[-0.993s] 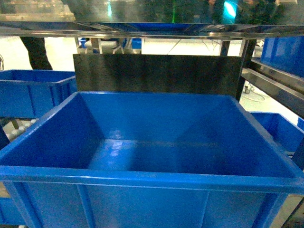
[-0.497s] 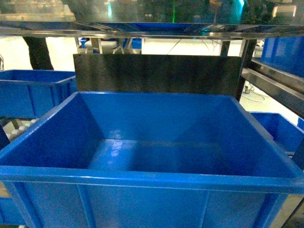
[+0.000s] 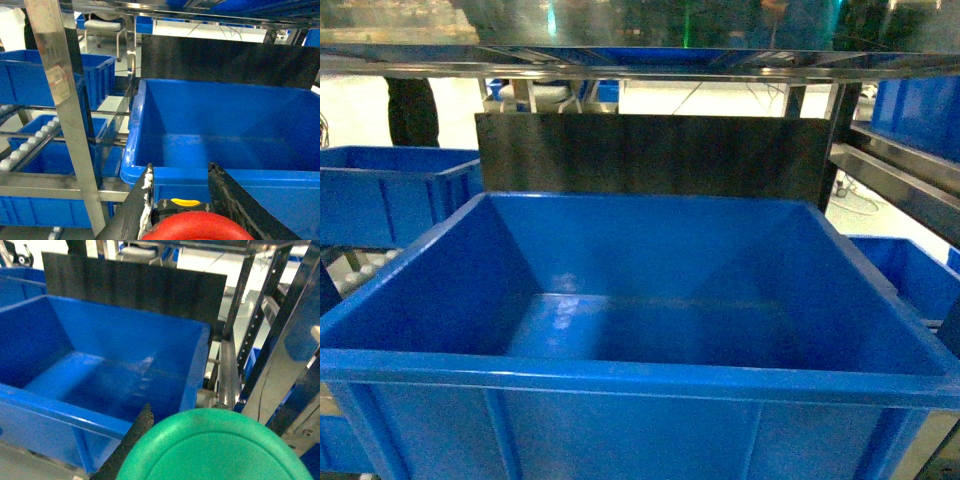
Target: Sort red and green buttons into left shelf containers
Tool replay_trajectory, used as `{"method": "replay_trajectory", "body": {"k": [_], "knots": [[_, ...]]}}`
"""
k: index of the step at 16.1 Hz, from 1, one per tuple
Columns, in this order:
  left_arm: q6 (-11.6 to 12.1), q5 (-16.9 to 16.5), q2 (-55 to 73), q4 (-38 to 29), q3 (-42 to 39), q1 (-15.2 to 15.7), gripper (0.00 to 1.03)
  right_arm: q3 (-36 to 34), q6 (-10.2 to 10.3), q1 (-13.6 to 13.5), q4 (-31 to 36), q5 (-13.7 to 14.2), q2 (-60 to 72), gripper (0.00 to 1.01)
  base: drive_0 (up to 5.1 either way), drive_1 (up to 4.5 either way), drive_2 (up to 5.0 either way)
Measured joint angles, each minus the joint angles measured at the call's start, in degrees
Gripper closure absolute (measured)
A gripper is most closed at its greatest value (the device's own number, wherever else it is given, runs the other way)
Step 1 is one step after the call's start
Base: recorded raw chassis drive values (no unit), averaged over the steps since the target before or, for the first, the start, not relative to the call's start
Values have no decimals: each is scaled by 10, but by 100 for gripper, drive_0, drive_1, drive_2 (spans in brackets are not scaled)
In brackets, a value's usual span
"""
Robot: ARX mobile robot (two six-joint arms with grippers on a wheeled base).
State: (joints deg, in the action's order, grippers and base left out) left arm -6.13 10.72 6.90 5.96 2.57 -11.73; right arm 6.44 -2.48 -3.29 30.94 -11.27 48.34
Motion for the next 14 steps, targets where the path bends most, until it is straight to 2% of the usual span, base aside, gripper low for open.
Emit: {"method": "replay_trajectory", "body": {"k": [7,11,14], "knots": [[0,0,0,0,0,0,75,1,1,-1,-1,5,-8,74,0,0,0],[0,0,0,0,0,0,75,1,1,-1,-1,5,-9,74,2,181,-177],[0,0,0,0,0,0,75,1,1,-1,-1,5,-9,74,0,0,0]]}}
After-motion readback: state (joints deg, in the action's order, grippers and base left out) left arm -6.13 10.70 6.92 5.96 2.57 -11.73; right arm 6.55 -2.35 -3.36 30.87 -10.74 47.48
